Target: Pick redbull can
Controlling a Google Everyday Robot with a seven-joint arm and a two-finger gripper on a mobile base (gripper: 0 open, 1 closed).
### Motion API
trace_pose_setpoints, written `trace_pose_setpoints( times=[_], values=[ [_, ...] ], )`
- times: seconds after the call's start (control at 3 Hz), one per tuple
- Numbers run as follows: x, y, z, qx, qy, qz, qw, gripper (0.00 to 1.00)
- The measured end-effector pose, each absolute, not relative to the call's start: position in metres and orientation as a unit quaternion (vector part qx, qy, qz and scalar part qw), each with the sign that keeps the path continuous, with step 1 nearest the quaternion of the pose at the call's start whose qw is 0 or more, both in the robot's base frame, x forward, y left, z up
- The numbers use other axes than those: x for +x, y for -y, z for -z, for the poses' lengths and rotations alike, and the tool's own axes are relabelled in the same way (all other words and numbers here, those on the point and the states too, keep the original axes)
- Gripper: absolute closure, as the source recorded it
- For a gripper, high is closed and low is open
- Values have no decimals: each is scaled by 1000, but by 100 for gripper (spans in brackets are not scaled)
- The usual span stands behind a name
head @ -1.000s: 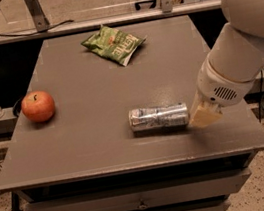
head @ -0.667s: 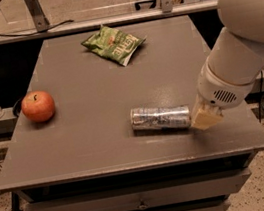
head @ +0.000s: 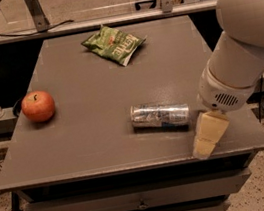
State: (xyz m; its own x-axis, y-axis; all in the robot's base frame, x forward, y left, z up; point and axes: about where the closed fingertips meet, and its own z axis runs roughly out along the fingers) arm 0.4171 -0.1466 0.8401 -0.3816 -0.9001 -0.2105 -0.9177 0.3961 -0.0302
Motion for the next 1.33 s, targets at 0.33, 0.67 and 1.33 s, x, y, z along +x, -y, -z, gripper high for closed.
trace_pose_setpoints(
  times=[0.33,0.67,1.33],
  values=[
    [421,134,-864,-560,-819,-22,120,0],
    [433,101,-885,-576,-803,-15,152,0],
    [452,39,-875,-598,-782,-27,174,0]
  ],
)
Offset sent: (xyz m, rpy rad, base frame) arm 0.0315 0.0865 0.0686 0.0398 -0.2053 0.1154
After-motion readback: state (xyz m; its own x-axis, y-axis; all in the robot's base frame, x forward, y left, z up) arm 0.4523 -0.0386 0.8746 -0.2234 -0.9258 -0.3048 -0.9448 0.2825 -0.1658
